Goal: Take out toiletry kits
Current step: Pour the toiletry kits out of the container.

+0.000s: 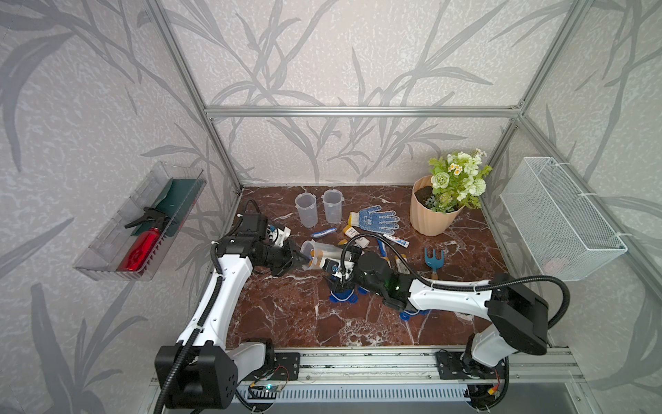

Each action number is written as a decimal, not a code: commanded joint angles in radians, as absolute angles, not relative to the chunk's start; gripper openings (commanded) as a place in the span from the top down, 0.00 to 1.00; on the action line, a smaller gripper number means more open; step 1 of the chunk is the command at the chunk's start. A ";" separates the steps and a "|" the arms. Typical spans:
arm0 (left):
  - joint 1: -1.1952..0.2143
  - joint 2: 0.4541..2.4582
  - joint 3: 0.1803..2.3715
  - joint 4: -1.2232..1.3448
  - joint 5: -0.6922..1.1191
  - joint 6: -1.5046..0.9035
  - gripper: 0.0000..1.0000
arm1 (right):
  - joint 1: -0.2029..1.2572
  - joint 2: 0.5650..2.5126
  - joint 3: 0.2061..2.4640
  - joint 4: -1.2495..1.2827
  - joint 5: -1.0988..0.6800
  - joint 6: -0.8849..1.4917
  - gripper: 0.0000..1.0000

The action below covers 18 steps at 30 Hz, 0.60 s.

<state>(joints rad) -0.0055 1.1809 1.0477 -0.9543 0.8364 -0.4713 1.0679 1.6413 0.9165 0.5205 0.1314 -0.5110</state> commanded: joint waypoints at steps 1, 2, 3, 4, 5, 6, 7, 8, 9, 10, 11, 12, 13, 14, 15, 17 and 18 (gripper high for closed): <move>-0.014 1.146 1.044 -0.912 0.946 -0.481 1.00 | 1.072 1.692 0.977 0.644 0.212 -0.541 0.01; -0.015 1.144 1.042 -0.910 0.951 -0.482 1.00 | 1.072 1.701 0.984 0.665 0.225 -0.546 0.01; -0.015 1.144 1.040 -0.909 0.954 -0.484 1.00 | 1.072 1.714 0.989 0.683 0.236 -0.547 0.01; -0.015 1.145 1.038 -0.907 0.957 -0.484 1.00 | 1.071 1.736 0.992 0.696 0.243 -0.548 0.01; -0.015 1.144 1.037 -0.906 0.961 -0.487 1.00 | 1.071 1.739 0.991 0.704 0.249 -0.546 0.01; -0.015 1.146 1.036 -0.904 0.963 -0.488 1.00 | 1.071 1.738 0.988 0.711 0.252 -0.540 0.05; -0.015 1.146 1.035 -0.902 0.962 -0.488 1.00 | 1.068 1.733 0.983 0.712 0.250 -0.531 0.12; -0.015 1.147 1.036 -0.902 0.959 -0.490 1.00 | 1.068 1.725 0.976 0.712 0.247 -0.520 0.20; -0.015 1.148 1.034 -0.900 0.960 -0.492 1.00 | 1.065 1.718 0.970 0.707 0.239 -0.511 0.26; -0.015 1.151 1.033 -0.898 0.960 -0.492 1.00 | 1.060 1.713 0.965 0.692 0.231 -0.500 0.30; -0.015 1.153 1.033 -0.896 0.962 -0.492 1.00 | 1.056 1.713 0.963 0.673 0.231 -0.489 0.33; -0.016 1.156 1.032 -0.897 0.963 -0.492 1.00 | 1.055 1.680 0.963 0.657 0.230 -0.481 0.35; -0.016 1.160 1.031 -0.895 0.963 -0.493 1.00 | 1.052 1.670 0.963 0.634 0.232 -0.475 0.37; -0.016 1.162 1.031 -0.893 0.965 -0.494 0.99 | 1.051 1.663 0.962 0.616 0.239 -0.466 0.40; -0.017 1.164 1.030 -0.890 0.965 -0.497 0.91 | 1.047 1.656 0.961 0.598 0.238 -0.461 0.42; -0.016 1.166 1.029 -0.890 0.960 -0.504 0.61 | 1.040 1.637 0.967 0.541 0.251 -0.443 0.43; -0.015 1.165 1.029 -0.892 0.956 -0.505 0.53 | 1.034 1.629 0.969 0.512 0.253 -0.433 0.44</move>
<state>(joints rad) -0.0120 1.1797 1.0302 -0.9001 0.9085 -0.5240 1.0576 1.6932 0.9581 0.5529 0.2127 -0.5053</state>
